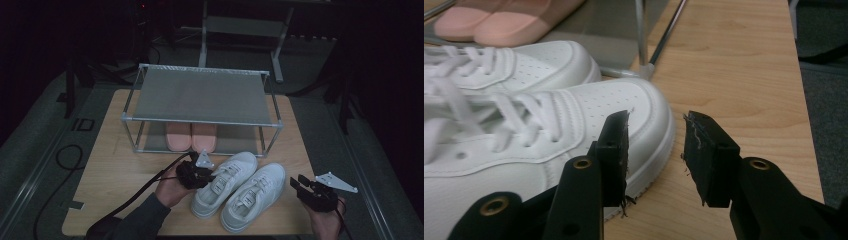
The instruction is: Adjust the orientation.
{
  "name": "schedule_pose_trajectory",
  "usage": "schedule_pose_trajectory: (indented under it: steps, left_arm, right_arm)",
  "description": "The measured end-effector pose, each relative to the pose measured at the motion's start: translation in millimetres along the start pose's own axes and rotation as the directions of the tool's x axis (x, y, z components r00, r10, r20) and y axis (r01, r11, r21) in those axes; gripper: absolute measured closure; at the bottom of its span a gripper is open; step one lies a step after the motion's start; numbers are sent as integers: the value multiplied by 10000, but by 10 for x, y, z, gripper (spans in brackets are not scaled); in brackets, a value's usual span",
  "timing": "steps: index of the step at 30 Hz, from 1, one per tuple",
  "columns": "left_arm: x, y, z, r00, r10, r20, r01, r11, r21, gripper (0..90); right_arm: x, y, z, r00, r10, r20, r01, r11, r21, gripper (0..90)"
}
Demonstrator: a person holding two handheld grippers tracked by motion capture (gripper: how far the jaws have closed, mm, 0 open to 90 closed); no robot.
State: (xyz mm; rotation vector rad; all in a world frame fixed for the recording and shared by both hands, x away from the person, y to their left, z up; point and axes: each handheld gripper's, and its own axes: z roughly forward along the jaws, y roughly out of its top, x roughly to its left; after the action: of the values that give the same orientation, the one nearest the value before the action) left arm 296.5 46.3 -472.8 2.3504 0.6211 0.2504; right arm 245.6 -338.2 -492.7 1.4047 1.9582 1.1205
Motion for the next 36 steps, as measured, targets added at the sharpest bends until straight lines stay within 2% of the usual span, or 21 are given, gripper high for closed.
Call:
schedule_pose_trajectory:
  steps: [2,10,19,24,27,29,31,36]
  left_arm:
    - [14,6,-5,10000,56,27,-56,10000,35,784]
    - [115,48,16,9992,90,-391,-87,9999,70,808]
    - [199,57,23,9979,126,-633,-123,9999,50,815]
    - [262,51,18,9965,-28,-830,29,10000,10,816]
    - [298,48,14,9961,-206,-855,208,9998,9,814]
    - [303,47,10,9968,-257,-758,262,9996,58,801]
    - [290,43,-13,9980,-239,-580,241,9997,29,744]
    - [301,31,-158,9990,-439,30,440,9983,-369,660]
  right_arm:
    - [-24,-14,44,9999,67,84,-68,9999,108,615]
    - [-92,-40,195,9995,100,294,-111,9992,381,645]
    - [-154,-28,259,9989,138,441,-156,9991,399,687]
    - [-201,1,330,9988,120,477,-143,9987,483,722]
    - [-219,27,384,9991,-33,418,10,9984,568,776]
    - [-236,45,427,9991,-145,387,121,9980,625,832]
    - [-250,64,473,9993,-168,331,144,9975,692,887]
    - [-262,113,612,9986,-463,273,435,9945,952,900]
